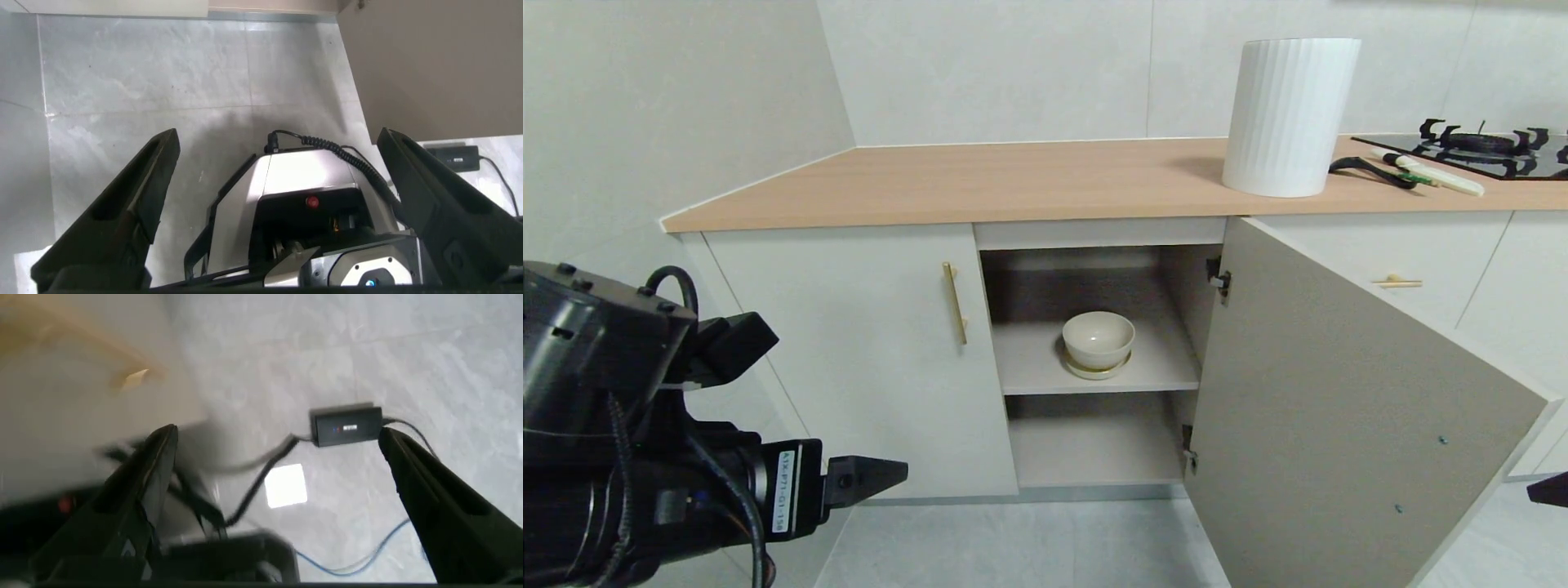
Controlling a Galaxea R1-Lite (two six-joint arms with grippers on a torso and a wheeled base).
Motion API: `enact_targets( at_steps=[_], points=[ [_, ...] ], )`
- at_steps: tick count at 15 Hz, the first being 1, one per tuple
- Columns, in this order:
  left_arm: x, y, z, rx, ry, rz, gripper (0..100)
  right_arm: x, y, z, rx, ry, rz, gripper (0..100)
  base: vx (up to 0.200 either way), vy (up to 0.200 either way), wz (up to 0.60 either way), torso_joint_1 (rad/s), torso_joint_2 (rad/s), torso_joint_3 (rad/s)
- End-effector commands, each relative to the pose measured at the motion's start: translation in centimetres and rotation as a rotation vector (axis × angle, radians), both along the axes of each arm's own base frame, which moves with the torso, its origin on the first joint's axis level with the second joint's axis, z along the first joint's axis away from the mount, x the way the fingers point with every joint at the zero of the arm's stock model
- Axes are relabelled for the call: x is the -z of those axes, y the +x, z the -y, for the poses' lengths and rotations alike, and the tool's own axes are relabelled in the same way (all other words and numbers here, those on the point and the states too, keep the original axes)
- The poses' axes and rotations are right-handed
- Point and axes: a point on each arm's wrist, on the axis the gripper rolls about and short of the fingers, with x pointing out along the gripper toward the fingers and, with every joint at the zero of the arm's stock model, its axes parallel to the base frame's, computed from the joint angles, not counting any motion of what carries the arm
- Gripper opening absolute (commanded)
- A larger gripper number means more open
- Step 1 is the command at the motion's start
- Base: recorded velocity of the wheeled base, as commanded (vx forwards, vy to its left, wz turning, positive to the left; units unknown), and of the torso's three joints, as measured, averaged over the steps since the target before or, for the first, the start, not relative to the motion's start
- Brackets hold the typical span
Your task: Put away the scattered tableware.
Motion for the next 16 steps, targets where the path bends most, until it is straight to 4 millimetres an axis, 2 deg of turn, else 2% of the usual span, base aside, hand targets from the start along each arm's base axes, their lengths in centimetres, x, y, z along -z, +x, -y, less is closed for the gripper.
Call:
enact_targets(
  at_steps=[1,7,11,14,16],
  points=[
    [0.0,0.0,0.0,-0.001,0.001,-0.001,100,1.1,2.3,1.2,0.063,0.010,-0.030,100,0.000,0.000,0.00,0.000,0.00,0.000],
    [0.0,0.1,0.0,-0.001,0.001,-0.002,100,2.0,5.0,1.7,0.102,0.104,0.037,100,0.000,0.000,0.00,0.000,0.00,0.000],
    [0.0,0.0,0.0,0.001,-0.001,-0.003,100,3.8,7.5,1.3,0.120,0.237,0.011,100,0.000,0.000,0.00,0.000,0.00,0.000],
    [0.0,0.0,0.0,0.001,-0.001,-0.003,100,4.2,7.9,0.6,0.102,0.248,-0.011,100,0.000,0.000,0.00,0.000,0.00,0.000],
    [0.0,0.1,0.0,-0.001,0.001,-0.002,100,4.3,7.9,-0.7,0.077,0.276,-0.018,100,0.000,0.000,0.00,0.000,0.00,0.000]
  ],
)
